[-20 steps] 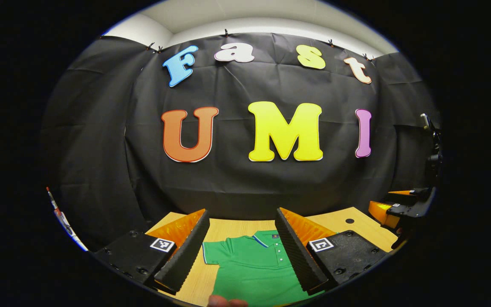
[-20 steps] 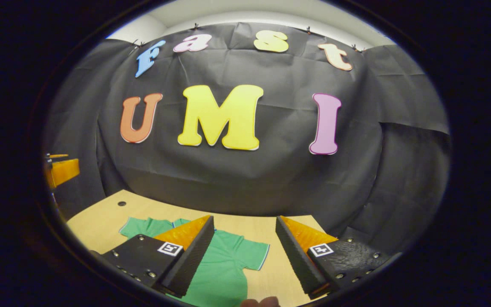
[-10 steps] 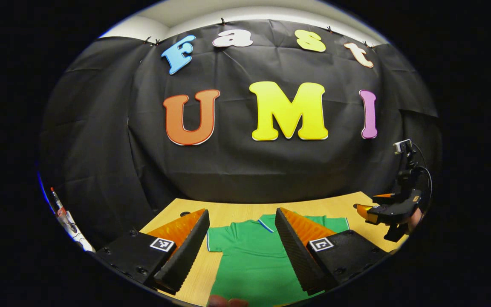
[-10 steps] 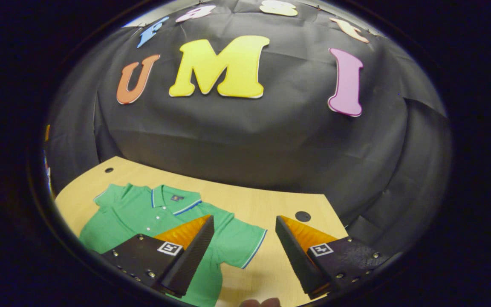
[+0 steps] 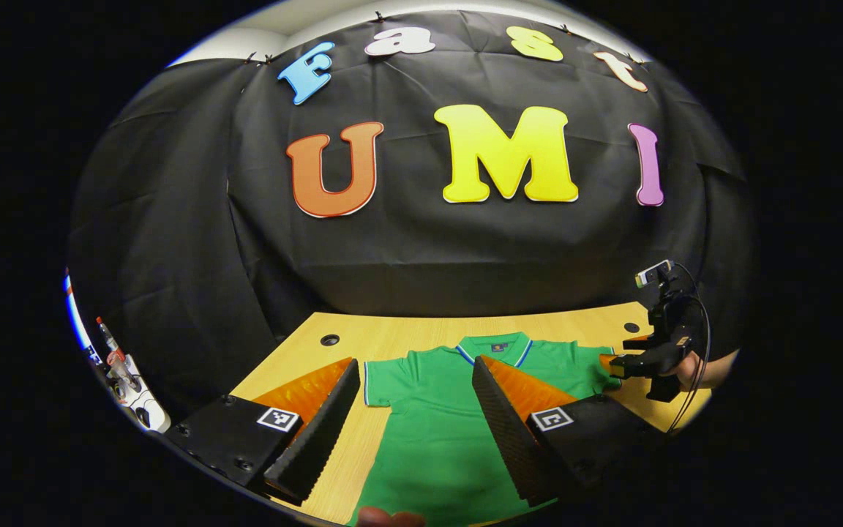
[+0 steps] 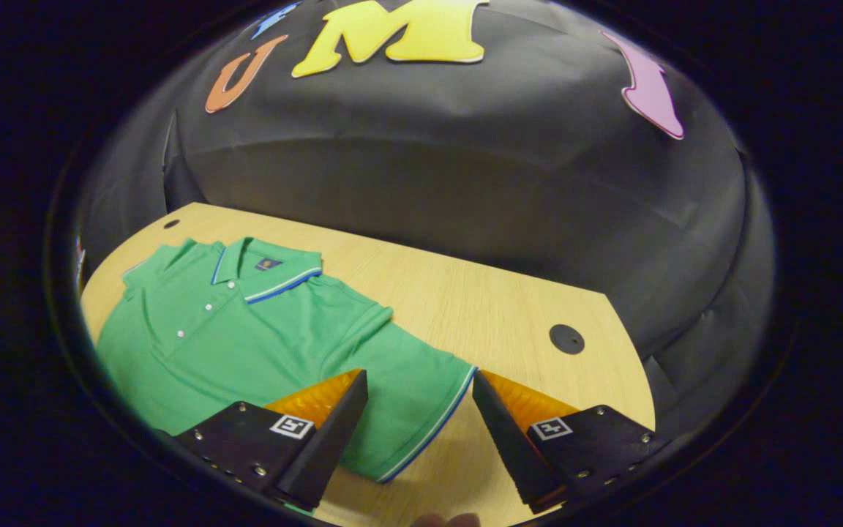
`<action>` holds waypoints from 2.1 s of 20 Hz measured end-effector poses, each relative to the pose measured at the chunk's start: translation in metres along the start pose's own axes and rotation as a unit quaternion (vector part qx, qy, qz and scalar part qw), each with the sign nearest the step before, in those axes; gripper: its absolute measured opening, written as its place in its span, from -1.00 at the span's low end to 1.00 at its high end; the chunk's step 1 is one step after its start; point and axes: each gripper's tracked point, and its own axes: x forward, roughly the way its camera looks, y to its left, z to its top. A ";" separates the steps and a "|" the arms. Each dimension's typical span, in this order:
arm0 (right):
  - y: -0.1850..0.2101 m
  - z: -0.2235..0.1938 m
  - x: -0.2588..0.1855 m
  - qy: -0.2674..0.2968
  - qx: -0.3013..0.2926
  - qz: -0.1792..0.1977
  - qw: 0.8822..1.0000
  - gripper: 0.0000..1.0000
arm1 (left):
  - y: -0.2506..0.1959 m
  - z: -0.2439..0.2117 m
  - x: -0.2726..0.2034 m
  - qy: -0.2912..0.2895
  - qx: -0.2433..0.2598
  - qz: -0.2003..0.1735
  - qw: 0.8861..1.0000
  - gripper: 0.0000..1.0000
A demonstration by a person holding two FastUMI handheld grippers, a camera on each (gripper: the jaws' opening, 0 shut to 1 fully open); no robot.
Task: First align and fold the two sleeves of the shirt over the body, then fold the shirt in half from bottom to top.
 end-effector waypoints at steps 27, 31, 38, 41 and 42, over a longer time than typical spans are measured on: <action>0.017 0.018 0.017 0.042 0.035 0.038 0.998 -0.99 | 0.026 -0.019 -0.009 0.012 -0.012 0.024 1.000 0.98; 0.023 0.052 -0.009 0.018 0.049 0.026 0.998 -0.99 | 0.041 -0.019 -0.012 0.005 -0.023 0.027 0.999 0.98; 0.093 0.114 -0.044 -0.007 0.026 0.033 0.999 -0.99 | 0.088 -0.020 -0.019 -0.011 -0.051 0.040 0.998 0.98; 0.139 0.119 -0.043 0.007 0.029 0.049 0.998 -0.99 | 0.113 -0.022 -0.020 -0.014 -0.056 0.047 0.997 0.98; 0.155 0.119 -0.042 0.012 0.027 0.053 0.998 -0.99 | 0.121 -0.024 -0.021 -0.015 -0.058 0.050 0.997 0.98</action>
